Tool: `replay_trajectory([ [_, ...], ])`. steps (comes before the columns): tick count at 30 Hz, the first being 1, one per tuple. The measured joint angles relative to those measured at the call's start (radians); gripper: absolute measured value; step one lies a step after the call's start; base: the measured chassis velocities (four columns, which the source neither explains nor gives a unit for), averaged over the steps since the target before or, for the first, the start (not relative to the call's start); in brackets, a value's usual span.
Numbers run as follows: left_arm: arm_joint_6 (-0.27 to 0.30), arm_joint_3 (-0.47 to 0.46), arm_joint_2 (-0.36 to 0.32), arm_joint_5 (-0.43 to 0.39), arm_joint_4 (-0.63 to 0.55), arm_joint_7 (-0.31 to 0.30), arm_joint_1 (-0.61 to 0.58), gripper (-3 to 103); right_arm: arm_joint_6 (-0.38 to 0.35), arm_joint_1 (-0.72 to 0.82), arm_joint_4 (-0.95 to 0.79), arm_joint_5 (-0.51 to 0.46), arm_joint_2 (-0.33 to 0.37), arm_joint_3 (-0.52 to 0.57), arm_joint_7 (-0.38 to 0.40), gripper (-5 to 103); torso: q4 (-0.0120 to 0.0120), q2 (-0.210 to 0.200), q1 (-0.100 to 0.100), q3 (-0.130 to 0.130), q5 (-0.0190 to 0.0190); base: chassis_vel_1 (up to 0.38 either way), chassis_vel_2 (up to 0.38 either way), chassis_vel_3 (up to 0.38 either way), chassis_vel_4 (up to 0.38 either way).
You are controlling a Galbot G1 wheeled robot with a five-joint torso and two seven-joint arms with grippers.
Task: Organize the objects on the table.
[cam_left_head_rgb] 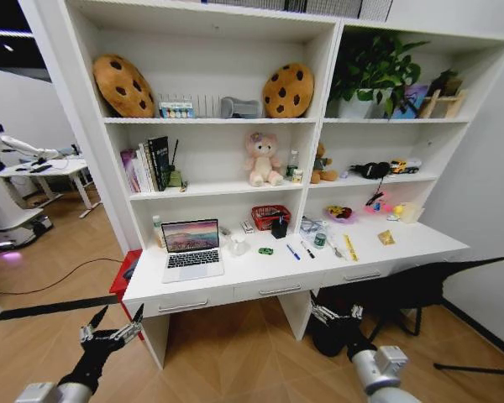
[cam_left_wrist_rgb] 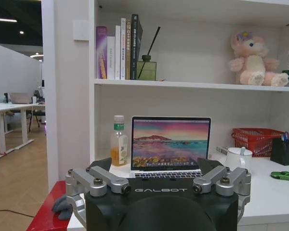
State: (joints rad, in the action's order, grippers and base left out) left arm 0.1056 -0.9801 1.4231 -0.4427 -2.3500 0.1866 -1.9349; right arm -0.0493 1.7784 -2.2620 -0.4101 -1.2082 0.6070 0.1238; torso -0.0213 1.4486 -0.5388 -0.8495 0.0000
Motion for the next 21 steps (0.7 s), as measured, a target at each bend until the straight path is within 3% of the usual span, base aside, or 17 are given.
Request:
replay_trajectory([
  [10,-0.004,0.002,0.011,0.007,0.005,0.000,-0.001,97,0.012,-0.001,0.008,0.026,-0.013,-0.008,-0.008,100,-0.0002,0.000,-0.001,0.000,0.0001,-0.187,0.170,0.184,-0.195],
  [21,-0.012,0.002,0.020,0.015,0.016,0.002,-0.002,97,0.044,0.007,0.011,0.072,-0.024,-0.021,-0.040,100,0.0003,0.000,-0.001,0.000,0.0004,-0.266,0.287,0.297,-0.303],
])
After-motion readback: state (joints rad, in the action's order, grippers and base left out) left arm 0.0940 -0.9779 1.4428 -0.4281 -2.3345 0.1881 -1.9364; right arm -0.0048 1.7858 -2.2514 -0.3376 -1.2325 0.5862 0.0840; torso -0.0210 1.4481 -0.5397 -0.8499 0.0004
